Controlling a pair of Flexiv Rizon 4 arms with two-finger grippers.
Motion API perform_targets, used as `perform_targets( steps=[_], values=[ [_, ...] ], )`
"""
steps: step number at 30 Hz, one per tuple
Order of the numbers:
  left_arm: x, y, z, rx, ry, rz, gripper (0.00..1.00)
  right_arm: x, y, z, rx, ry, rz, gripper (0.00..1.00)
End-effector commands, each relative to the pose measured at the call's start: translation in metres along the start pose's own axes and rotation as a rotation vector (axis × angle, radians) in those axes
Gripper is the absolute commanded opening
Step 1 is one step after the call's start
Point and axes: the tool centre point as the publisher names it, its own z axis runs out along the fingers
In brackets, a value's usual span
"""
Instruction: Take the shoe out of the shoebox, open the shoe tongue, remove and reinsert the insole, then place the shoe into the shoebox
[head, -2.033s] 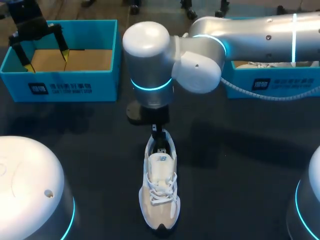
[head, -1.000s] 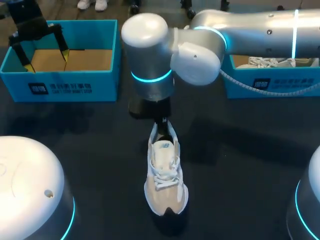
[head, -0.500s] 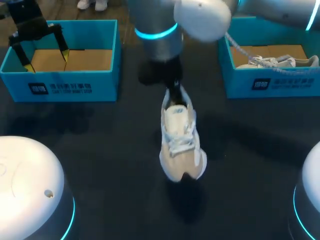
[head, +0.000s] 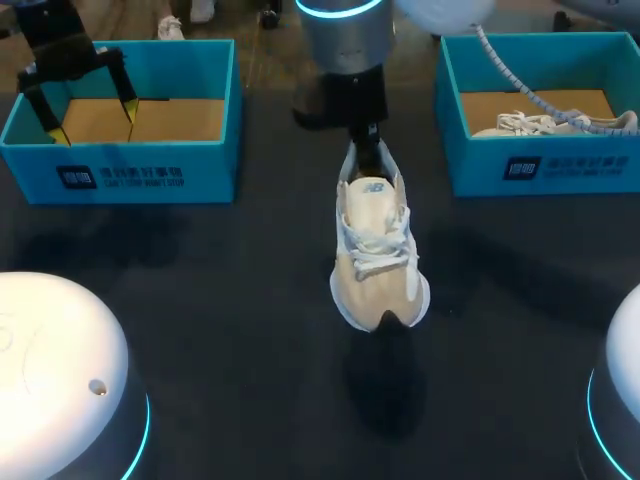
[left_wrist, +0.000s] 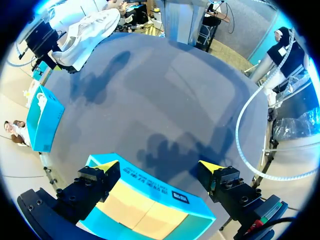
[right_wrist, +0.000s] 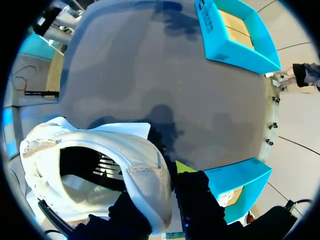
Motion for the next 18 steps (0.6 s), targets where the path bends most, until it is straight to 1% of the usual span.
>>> perform_targets(
  steps=[1, 3, 5, 8, 10, 11, 13, 14, 16, 17, 18],
  values=[
    [0.000, 0.001, 0.000, 0.001, 0.003, 0.001, 1.00, -0.010, -0.018, 0.000, 0.004, 0.039, 0.027, 0.00],
    [0.000, 0.001, 0.000, 0.001, 0.003, 0.001, 1.00, -0.020, -0.036, -0.009, 0.013, 0.039, 0.043, 0.00],
    [0.000, 0.001, 0.000, 0.001, 0.003, 0.001, 1.00, -0.032, -0.056, -0.016, 0.042, 0.024, 0.057, 0.00],
    [0.000, 0.001, 0.000, 0.001, 0.003, 0.001, 1.00, -0.051, -0.082, -0.028, 0.044, -0.005, 0.045, 0.00],
    [0.000, 0.001, 0.000, 0.001, 0.003, 0.001, 1.00, -0.063, -0.096, -0.037, 0.035, -0.043, 0.014, 0.00],
    [0.000, 0.001, 0.000, 0.001, 0.003, 0.001, 1.00, -0.070, -0.103, -0.041, 0.054, -0.041, 0.014, 0.00],
    [0.000, 0.001, 0.000, 0.001, 0.003, 0.001, 1.00, -0.083, -0.117, -0.047, 0.053, -0.059, -0.004, 0.00],
    [0.000, 0.001, 0.000, 0.001, 0.003, 0.001, 1.00, -0.090, -0.123, -0.049, 0.074, -0.058, -0.010, 0.00],
    [0.000, 0.001, 0.000, 0.001, 0.003, 0.001, 1.00, -0.103, -0.135, -0.053, 0.052, -0.085, -0.028, 0.00],
    [0.000, 0.001, 0.000, 0.001, 0.003, 0.001, 1.00, -0.111, -0.140, -0.054, 0.067, -0.083, -0.025, 0.00],
    [0.000, 0.001, 0.000, 0.001, 0.003, 0.001, 1.00, -0.118, -0.146, -0.055, 0.046, -0.105, -0.035, 0.00]
  ],
)
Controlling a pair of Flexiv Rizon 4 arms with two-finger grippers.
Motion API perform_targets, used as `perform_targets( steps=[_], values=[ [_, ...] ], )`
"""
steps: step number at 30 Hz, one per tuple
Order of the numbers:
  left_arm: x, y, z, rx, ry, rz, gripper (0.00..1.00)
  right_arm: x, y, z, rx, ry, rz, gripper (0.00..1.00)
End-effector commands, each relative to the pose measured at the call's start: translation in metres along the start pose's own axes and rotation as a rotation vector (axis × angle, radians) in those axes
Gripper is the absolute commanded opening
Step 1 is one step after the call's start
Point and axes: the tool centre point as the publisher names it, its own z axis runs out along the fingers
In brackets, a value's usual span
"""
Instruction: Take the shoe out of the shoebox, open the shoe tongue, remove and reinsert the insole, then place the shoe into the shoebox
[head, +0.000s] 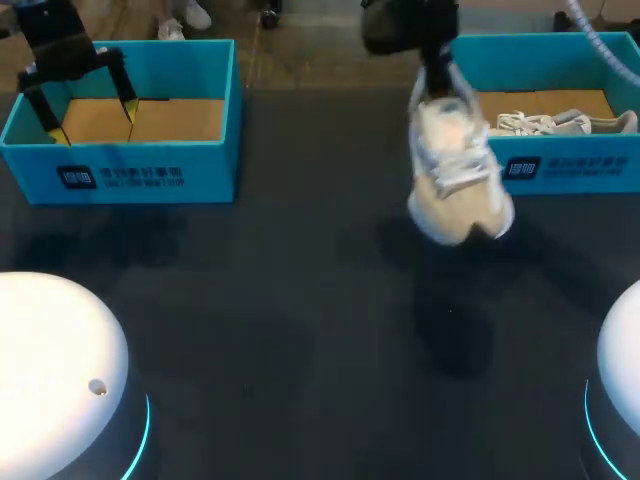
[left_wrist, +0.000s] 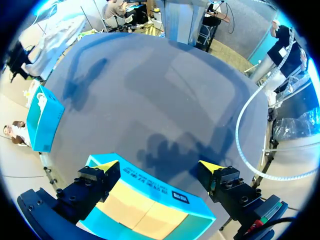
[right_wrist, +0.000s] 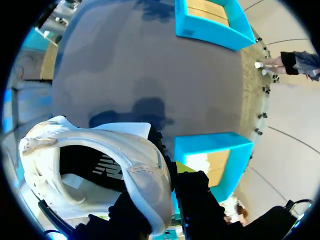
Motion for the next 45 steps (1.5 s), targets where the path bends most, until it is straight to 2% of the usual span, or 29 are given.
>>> perform_targets(
  steps=[1, 13, 15, 17, 18, 19, 20, 21, 22, 24, 27, 33, 45],
  values=[
    [0.000, 0.001, 0.000, 0.001, 0.003, 0.001, 1.00, -0.016, -0.033, -0.002, -0.035, -0.010, -0.009, 0.00],
    [0.000, 0.001, 0.000, 0.001, 0.003, 0.001, 1.00, -0.016, -0.033, -0.002, -0.035, -0.010, -0.009, 0.00],
    [0.000, 0.001, 0.000, 0.001, 0.003, 0.001, 1.00, -0.024, -0.040, 0.001, -0.028, -0.003, -0.001, 0.00],
    [0.000, 0.001, 0.000, 0.001, 0.003, 0.001, 1.00, -0.042, -0.057, -0.001, 0.002, -0.009, 0.004, 0.00],
    [0.000, 0.001, 0.000, 0.001, 0.003, 0.001, 1.00, -0.042, -0.057, -0.001, 0.002, -0.009, 0.004, 0.00],
    [0.000, 0.001, 0.000, 0.001, 0.003, 0.001, 1.00, -0.057, -0.071, -0.004, 0.008, -0.028, -0.008, 0.00],
    [0.000, 0.001, 0.000, 0.001, 0.003, 0.001, 1.00, -0.067, -0.080, -0.002, 0.010, -0.027, -0.002, 0.00],
    [0.000, 0.001, 0.000, 0.001, 0.003, 0.001, 1.00, -0.067, -0.080, -0.002, 0.010, -0.027, -0.002, 0.00],
    [0.000, 0.001, 0.000, 0.001, 0.003, 0.001, 1.00, -0.086, -0.097, 0.001, 0.002, -0.052, -0.025, 0.00],
    [0.000, 0.001, 0.000, 0.001, 0.003, 0.001, 1.00, -0.103, -0.111, 0.006, -0.025, -0.086, -0.055, 0.00],
    [0.000, 0.001, 0.000, 0.001, 0.003, 0.001, 1.00, -0.127, -0.129, 0.015, -0.024, -0.083, -0.060, 0.00],
    [0.000, 0.001, 0.000, 0.001, 0.003, 0.001, 1.00, -0.164, -0.148, 0.031, -0.009, -0.095, -0.108, 0.00],
    [0.000, 0.001, 0.000, 0.001, 0.003, 0.001, 1.00, -0.223, -0.169, 0.059, -0.025, -0.120, -0.201, 0.00]
  ],
)
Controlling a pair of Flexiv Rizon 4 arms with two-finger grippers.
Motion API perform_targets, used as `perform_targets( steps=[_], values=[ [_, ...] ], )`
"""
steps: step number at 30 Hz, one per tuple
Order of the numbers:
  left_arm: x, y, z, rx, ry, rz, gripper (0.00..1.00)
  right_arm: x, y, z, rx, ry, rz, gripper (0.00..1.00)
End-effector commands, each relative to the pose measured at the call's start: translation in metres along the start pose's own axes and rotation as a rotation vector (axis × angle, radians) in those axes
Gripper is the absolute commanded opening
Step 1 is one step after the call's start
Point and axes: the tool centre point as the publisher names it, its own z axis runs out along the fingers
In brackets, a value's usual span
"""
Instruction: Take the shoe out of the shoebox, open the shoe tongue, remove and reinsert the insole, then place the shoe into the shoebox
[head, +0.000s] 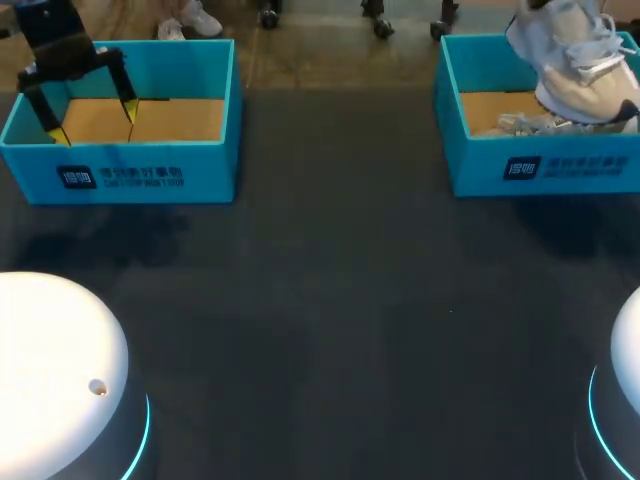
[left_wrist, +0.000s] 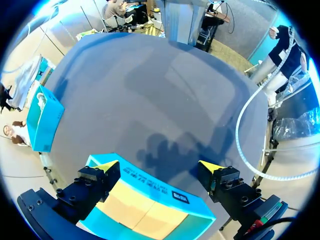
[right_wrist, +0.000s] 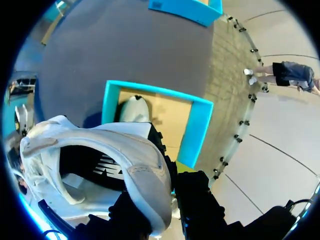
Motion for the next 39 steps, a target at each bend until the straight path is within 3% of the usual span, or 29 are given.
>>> perform_targets(
  steps=[1, 5, 9, 14, 16, 18, 24, 27, 28, 39],
  values=[
    [0.000, 0.001, 0.000, 0.001, 0.003, 0.001, 1.00, -0.024, -0.014, 0.015, -0.015, 0.020, -0.011, 0.00],
    [0.000, 0.001, 0.000, 0.001, 0.003, 0.001, 1.00, -0.030, -0.024, 0.025, -0.027, 0.026, 0.018, 0.00],
    [0.000, 0.001, 0.000, 0.001, 0.003, 0.001, 1.00, -0.028, -0.033, 0.029, -0.032, 0.065, 0.144, 0.00],
    [0.001, 0.001, -0.003, 0.010, -0.023, -0.205, 1.00, -0.023, -0.039, 0.033, -0.028, 0.085, 0.261, 0.00],
    [-0.001, 0.007, -0.005, 0.010, -0.026, -0.345, 1.00, -0.022, -0.040, 0.035, -0.027, 0.093, 0.277, 0.00],
    [-0.001, 0.007, -0.008, -0.043, -0.044, -0.549, 1.00, -0.021, -0.040, 0.036, -0.028, 0.097, 0.289, 0.00],
    [0.001, 0.019, -0.022, 0.016, -0.029, -1.142, 1.00, -0.016, -0.041, 0.039, -0.026, 0.104, 0.310, 0.00],
    [-0.001, 0.033, -0.020, -0.105, 0.017, -1.554, 1.00, -0.014, -0.041, 0.041, -0.027, 0.116, 0.340, 0.00],
    [0.000, 0.036, -0.022, -0.177, -0.029, -1.584, 1.00, -0.012, -0.042, 0.041, -0.028, 0.122, 0.364, 0.00],
    [0.000, 0.036, -0.022, -0.155, -0.037, -1.602, 1.00, 0.010, -0.045, 0.047, -0.024, 0.168, 0.571, 0.00]
  ],
)
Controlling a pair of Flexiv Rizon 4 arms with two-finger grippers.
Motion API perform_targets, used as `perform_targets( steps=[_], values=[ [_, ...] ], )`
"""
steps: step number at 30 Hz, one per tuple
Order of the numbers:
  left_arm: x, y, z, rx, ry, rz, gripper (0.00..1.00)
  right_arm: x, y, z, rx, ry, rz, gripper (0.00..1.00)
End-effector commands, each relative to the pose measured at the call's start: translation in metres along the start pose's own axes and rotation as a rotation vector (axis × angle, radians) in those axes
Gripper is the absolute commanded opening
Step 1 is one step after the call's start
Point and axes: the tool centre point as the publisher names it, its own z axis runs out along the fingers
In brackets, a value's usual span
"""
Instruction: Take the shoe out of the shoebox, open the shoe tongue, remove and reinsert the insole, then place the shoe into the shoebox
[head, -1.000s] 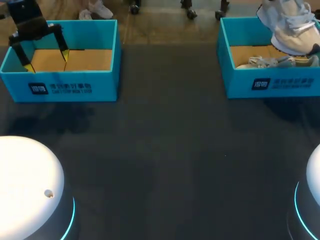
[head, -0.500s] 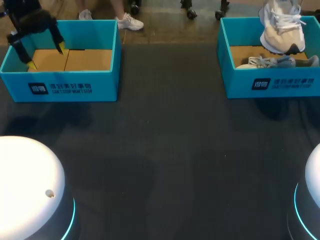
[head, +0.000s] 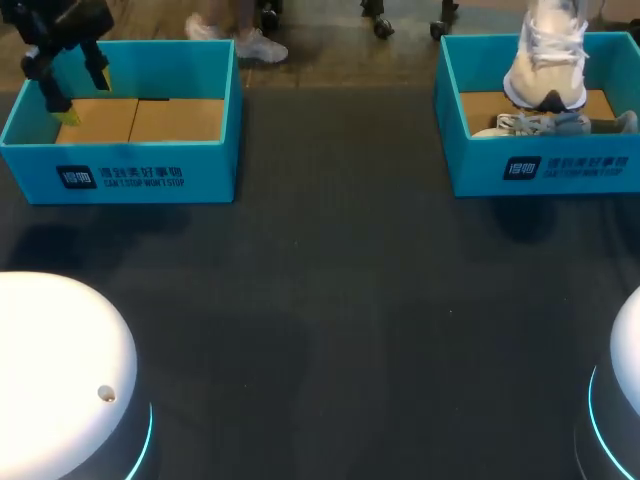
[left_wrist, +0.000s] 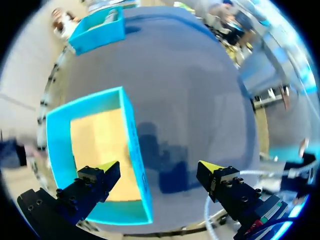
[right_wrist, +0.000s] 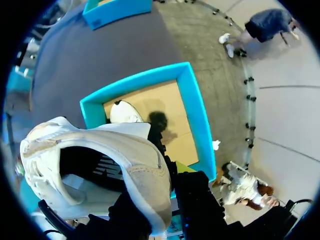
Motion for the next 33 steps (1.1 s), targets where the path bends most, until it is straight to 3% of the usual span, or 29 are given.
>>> perform_targets(
  steps=[1, 8, 15, 16, 19, 29, 32, 33],
  values=[
    [0.002, -0.004, -0.002, -0.071, -0.039, -0.780, 1.00, 0.005, -0.004, 0.003, -0.005, 0.009, 0.065, 0.00],
    [-0.004, 0.004, -0.008, -0.012, 0.113, -1.272, 1.00, 0.008, -0.012, 0.014, -0.009, 0.052, 0.215, 0.00],
    [-0.007, 0.015, -0.005, 0.008, 0.089, -1.627, 1.00, 0.011, -0.021, 0.020, -0.011, 0.069, 0.396, 0.00],
    [-0.007, 0.018, -0.006, 0.020, 0.064, -1.696, 1.00, 0.013, -0.025, 0.022, -0.024, 0.077, 0.480, 0.00],
    [-0.007, 0.018, -0.006, 0.020, 0.064, -1.696, 1.00, 0.020, -0.030, 0.025, -0.030, 0.188, 0.634, 0.00],
    [-0.007, 0.018, -0.006, 0.020, 0.064, -1.696, 1.00, 0.020, -0.030, 0.025, -0.030, 0.188, 0.634, 0.00],
    [-0.012, 0.022, -0.005, 0.036, 0.111, -1.841, 1.00, 0.019, -0.034, 0.029, -0.045, 0.187, 0.677, 0.00],
    [-0.014, 0.023, -0.005, 0.031, 0.141, -1.868, 1.00, 0.019, -0.037, 0.031, -0.014, 0.175, 0.724, 0.00]
  ],
)
